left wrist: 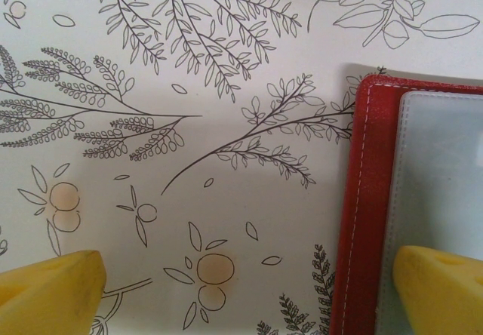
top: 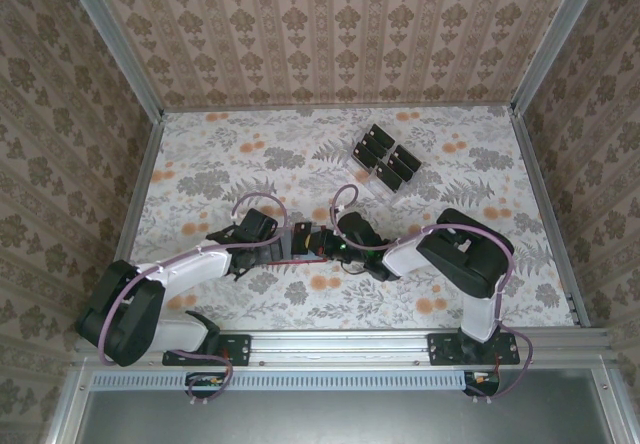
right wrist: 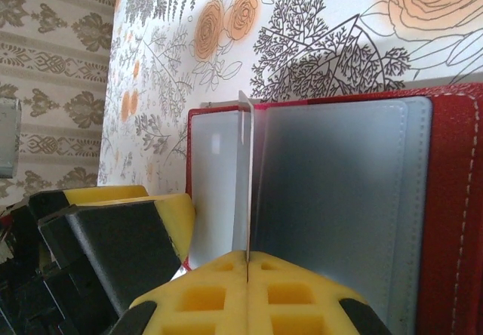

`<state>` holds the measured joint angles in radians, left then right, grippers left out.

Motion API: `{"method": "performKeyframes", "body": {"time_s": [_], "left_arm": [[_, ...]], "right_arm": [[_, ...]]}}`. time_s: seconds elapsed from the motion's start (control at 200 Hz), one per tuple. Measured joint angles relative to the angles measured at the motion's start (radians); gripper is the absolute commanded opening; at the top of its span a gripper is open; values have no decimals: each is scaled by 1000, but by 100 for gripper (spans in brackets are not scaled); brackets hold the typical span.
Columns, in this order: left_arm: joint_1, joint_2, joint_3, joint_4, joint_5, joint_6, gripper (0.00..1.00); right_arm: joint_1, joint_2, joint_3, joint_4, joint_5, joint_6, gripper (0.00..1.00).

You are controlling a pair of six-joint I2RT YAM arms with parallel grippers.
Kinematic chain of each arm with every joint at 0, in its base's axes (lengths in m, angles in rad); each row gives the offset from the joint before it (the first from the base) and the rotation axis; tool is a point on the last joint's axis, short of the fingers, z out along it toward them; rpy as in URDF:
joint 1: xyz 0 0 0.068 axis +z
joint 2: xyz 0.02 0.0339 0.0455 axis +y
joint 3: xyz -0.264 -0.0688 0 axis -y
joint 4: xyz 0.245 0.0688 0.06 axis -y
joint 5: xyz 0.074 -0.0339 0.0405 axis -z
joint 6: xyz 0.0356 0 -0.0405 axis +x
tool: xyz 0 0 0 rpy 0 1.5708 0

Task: Put the credit cards into the card holder
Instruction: Insert the credit card into the card slot.

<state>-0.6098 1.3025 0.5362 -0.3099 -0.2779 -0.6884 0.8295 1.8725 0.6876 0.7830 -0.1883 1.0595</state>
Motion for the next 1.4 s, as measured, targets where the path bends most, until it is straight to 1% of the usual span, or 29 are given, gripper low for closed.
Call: {"method": "performKeyframes", "body": {"time_s": [0.34, 0.855, 1.4], "left_arm": [[0, 0, 0, 0, 0, 0, 100], [2, 0, 0, 0, 1, 0, 100], [2, 0, 0, 0, 1, 0, 100]], "right_arm": [[14, 27, -9, 48, -6, 31, 0], [18, 32, -21, 57, -32, 52, 0], [4, 90, 65, -8, -132, 51, 0]]}}
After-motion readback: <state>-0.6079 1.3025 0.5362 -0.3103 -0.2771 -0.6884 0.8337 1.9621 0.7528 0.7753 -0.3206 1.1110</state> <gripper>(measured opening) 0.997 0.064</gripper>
